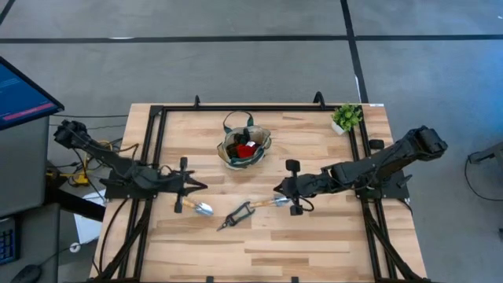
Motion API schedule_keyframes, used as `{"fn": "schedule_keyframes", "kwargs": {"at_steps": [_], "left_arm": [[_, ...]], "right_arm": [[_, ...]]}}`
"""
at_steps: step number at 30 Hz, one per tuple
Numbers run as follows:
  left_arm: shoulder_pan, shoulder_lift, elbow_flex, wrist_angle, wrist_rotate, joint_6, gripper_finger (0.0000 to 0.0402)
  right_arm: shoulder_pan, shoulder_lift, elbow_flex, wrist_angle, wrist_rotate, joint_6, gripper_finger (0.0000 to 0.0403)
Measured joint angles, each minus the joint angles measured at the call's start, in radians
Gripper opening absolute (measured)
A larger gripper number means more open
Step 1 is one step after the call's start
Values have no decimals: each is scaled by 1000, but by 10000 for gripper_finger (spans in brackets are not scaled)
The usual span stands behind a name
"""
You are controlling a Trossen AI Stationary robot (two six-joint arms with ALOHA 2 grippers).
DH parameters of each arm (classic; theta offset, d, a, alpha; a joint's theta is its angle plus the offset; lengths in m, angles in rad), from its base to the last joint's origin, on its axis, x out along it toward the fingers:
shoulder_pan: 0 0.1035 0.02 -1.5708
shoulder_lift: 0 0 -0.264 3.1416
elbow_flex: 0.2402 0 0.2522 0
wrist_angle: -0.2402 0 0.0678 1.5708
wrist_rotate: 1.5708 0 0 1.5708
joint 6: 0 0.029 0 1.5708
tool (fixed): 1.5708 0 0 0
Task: Pick & Place Garden tools in Gardening bag
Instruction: Put the brown right trowel into the brown gardening bag
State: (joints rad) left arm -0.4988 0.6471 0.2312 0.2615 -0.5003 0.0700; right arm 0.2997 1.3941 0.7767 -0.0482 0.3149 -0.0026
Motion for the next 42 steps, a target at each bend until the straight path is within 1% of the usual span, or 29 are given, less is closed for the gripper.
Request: {"fn": "schedule_keyframes", "kwargs": {"at_steps": [4,7,11,14,18,22,27,31,37,42], "left_arm": [[0,-76,-122,175,15,0,3],[0,-104,-156,200,27,0,3],[0,-106,-157,207,28,8,3],[0,-106,-157,211,27,22,3],[0,-106,-157,211,27,23,3],[0,-106,-157,211,27,22,3],[0,-101,-157,213,27,19,3],[0,-100,-157,211,29,19,3],[0,-100,-157,211,29,19,3],[0,-100,-157,211,29,19,3]], "right_arm": [[-25,1,-106,185,-2,28,1],[-34,1,-153,249,-50,94,1],[-39,1,-164,262,-156,168,2],[-39,1,-165,258,-177,194,5],[-41,1,-165,247,-187,183,12],[-48,53,-166,234,-185,186,45],[-48,185,-159,346,-184,179,107],[-50,250,-131,357,-184,177,142],[-54,346,-116,347,-187,180,175],[-54,400,-87,352,-189,179,188]]}}
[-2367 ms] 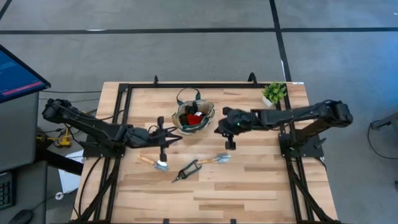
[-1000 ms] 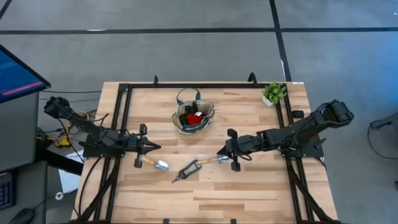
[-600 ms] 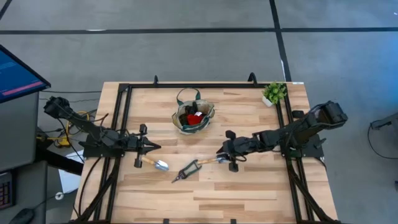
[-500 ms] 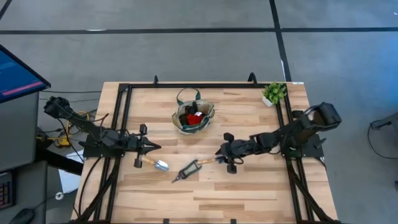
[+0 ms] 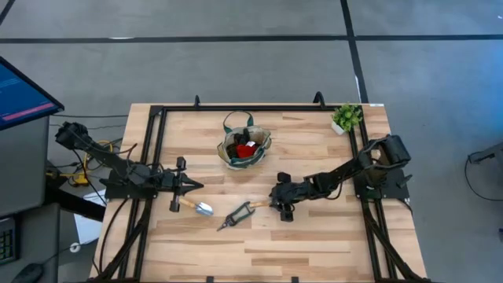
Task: Pick & Place Garden tools in Gardening bag
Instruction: Put the brown right trowel into the brown gardening bag
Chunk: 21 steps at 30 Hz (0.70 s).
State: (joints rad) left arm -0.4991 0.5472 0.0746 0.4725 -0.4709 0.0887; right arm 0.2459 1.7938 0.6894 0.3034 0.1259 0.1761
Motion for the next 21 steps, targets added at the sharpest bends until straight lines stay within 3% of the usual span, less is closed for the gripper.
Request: {"fn": "schedule_keyframes", "kwargs": {"at_steps": [6,14,21], "left_arm": [[0,0,0,0,0,0,3],[0,0,0,0,1,0,3],[0,0,0,0,1,0,3]], "right_arm": [[0,25,18,3,6,-2,162],[-10,15,19,-28,6,-2,51],[-24,-13,32,-138,4,-1,51]]}}
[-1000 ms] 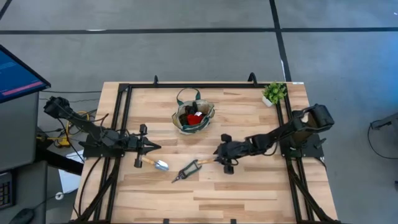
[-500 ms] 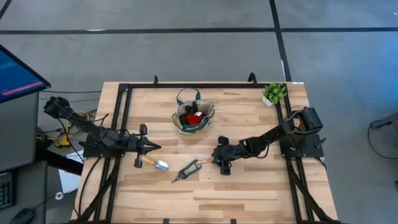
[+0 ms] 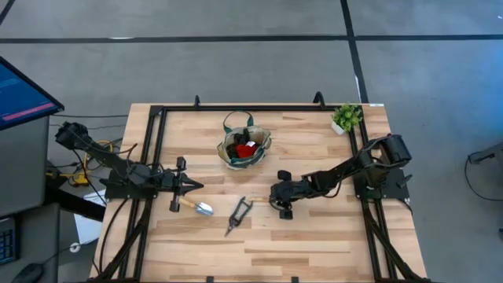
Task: Pick & Place Garden tools in Gardening bag
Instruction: Put the brown right trowel into the brown gardening bag
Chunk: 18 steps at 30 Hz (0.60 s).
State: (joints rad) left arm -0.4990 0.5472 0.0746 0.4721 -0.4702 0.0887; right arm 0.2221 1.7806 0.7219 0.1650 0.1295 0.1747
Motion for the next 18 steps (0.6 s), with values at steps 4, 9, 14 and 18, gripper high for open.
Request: {"fn": "schedule_keyframes", "kwargs": {"at_steps": [4,9,14,18], "left_arm": [[0,0,0,0,0,0,3],[0,0,0,0,0,-8,3],[1,0,0,9,-3,-159,3],[12,0,0,10,-90,-266,3]], "right_arm": [[-1,-67,30,-189,37,-21,51],[-3,-186,82,-355,118,-55,51],[-17,-273,117,-442,137,-112,51],[-33,-294,157,-516,142,-159,51]]}}
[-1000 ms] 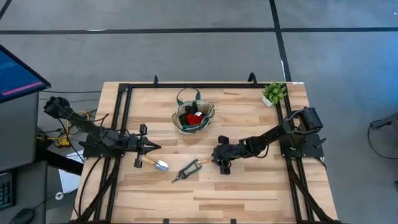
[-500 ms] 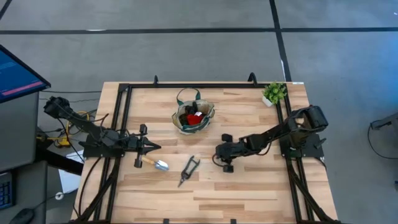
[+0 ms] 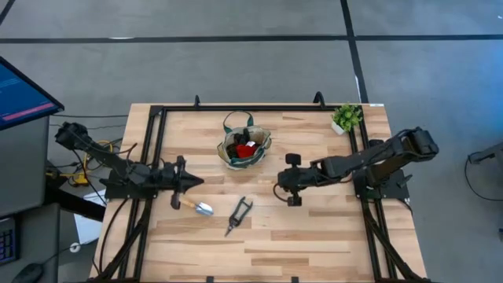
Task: Pick & Place Garden tools in Gardening bag
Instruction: Put the brown right trowel into the brown gardening bag
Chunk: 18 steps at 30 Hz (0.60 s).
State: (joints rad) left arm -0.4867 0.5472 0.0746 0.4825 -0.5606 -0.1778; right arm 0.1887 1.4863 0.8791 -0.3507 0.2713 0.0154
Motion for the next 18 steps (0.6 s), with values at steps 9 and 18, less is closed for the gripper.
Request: {"fn": "schedule_keyframes", "kwargs": {"at_steps": [9,18], "left_arm": [[58,88,58,2,-10,-15,3],[125,240,117,114,-13,30,3]], "right_arm": [[-54,8,64,-65,2,-192,51],[-82,8,110,-56,85,-284,51]]}}
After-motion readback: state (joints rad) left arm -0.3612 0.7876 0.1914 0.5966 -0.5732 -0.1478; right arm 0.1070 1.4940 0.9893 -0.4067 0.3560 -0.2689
